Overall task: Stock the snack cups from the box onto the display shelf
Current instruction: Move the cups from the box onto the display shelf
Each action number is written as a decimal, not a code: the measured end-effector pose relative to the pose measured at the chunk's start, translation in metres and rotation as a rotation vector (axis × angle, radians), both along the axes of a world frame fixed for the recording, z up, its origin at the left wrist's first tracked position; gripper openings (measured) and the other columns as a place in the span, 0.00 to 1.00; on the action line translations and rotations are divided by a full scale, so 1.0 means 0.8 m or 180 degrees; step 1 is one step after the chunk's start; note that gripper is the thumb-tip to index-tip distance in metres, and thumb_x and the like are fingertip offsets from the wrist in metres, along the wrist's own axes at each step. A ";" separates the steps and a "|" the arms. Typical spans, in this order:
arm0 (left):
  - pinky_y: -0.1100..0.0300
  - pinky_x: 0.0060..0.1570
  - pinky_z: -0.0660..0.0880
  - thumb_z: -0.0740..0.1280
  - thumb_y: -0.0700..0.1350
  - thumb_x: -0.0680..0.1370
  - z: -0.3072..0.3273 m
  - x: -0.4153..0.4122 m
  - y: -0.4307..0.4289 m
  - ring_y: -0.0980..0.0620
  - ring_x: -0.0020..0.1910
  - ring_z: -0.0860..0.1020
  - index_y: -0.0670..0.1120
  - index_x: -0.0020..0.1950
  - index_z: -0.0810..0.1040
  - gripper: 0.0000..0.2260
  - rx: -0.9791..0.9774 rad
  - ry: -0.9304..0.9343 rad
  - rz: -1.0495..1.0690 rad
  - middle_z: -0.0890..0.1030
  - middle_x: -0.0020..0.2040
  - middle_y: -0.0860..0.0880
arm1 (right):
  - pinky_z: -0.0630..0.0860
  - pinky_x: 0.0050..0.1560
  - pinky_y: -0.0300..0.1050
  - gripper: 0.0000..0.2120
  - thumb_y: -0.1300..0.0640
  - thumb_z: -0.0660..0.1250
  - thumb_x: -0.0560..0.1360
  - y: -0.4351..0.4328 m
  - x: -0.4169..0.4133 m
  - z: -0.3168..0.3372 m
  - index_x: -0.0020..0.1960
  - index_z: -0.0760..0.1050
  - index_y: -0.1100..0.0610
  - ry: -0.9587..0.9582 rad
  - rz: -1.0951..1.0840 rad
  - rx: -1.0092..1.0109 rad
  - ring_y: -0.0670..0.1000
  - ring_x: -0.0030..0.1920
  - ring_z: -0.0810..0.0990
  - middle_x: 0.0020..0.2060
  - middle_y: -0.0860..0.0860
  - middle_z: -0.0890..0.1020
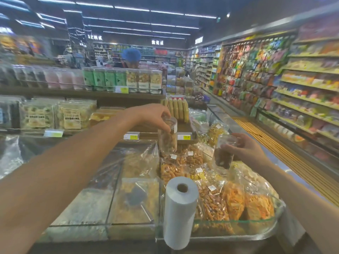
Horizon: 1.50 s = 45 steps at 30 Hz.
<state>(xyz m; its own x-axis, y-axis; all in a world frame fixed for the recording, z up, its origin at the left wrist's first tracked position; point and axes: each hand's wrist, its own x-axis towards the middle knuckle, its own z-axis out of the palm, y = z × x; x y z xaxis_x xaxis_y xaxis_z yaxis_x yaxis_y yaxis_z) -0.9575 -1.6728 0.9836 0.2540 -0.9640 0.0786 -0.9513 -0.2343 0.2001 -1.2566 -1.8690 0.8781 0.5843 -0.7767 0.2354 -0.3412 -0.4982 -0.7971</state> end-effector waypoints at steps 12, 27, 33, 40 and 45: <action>0.61 0.51 0.72 0.75 0.53 0.75 -0.025 0.160 -0.019 0.60 0.54 0.75 0.53 0.69 0.76 0.24 0.0243 0.0185 0.0235 0.76 0.57 0.59 | 0.79 0.55 0.53 0.34 0.39 0.78 0.68 -0.056 0.170 0.021 0.69 0.75 0.50 0.0339 0.0197 -0.0453 0.50 0.52 0.82 0.52 0.48 0.83; 0.54 0.55 0.74 0.76 0.49 0.72 -0.045 0.379 -0.109 0.58 0.55 0.76 0.60 0.66 0.73 0.25 0.0682 0.0107 0.0162 0.77 0.59 0.59 | 0.80 0.49 0.47 0.30 0.40 0.77 0.70 -0.090 0.363 0.021 0.69 0.75 0.48 0.0593 0.0294 -0.0370 0.47 0.50 0.82 0.52 0.45 0.83; 0.55 0.53 0.74 0.76 0.45 0.73 -0.076 0.473 -0.163 0.53 0.54 0.76 0.58 0.70 0.71 0.27 0.0841 -0.0119 -0.0016 0.74 0.56 0.59 | 0.73 0.42 0.40 0.33 0.39 0.77 0.70 -0.106 0.444 0.011 0.71 0.73 0.47 0.0715 0.0130 -0.0366 0.46 0.52 0.79 0.53 0.46 0.80; 0.51 0.56 0.77 0.75 0.41 0.74 -0.135 0.558 -0.218 0.49 0.56 0.75 0.56 0.71 0.72 0.28 0.1068 -0.0494 -0.0105 0.74 0.60 0.52 | 0.73 0.44 0.39 0.34 0.35 0.77 0.67 -0.130 0.525 -0.022 0.70 0.73 0.46 0.0764 0.0075 -0.0280 0.42 0.51 0.77 0.53 0.44 0.80; 0.44 0.53 0.80 0.75 0.41 0.71 -0.178 0.609 -0.251 0.47 0.55 0.76 0.62 0.65 0.72 0.28 0.1066 -0.0623 -0.0171 0.75 0.58 0.52 | 0.75 0.49 0.41 0.35 0.36 0.78 0.66 -0.141 0.569 -0.043 0.70 0.72 0.45 0.0674 0.0003 -0.0145 0.42 0.55 0.79 0.55 0.41 0.81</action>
<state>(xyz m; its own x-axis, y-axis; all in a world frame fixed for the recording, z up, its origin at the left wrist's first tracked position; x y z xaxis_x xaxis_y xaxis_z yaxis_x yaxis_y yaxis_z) -0.4699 -1.8733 0.8411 0.2137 -0.9561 -0.2006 -0.9767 -0.2045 -0.0655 -0.8017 -1.9822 0.8438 0.6251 -0.7675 0.1422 -0.4981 -0.5325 -0.6843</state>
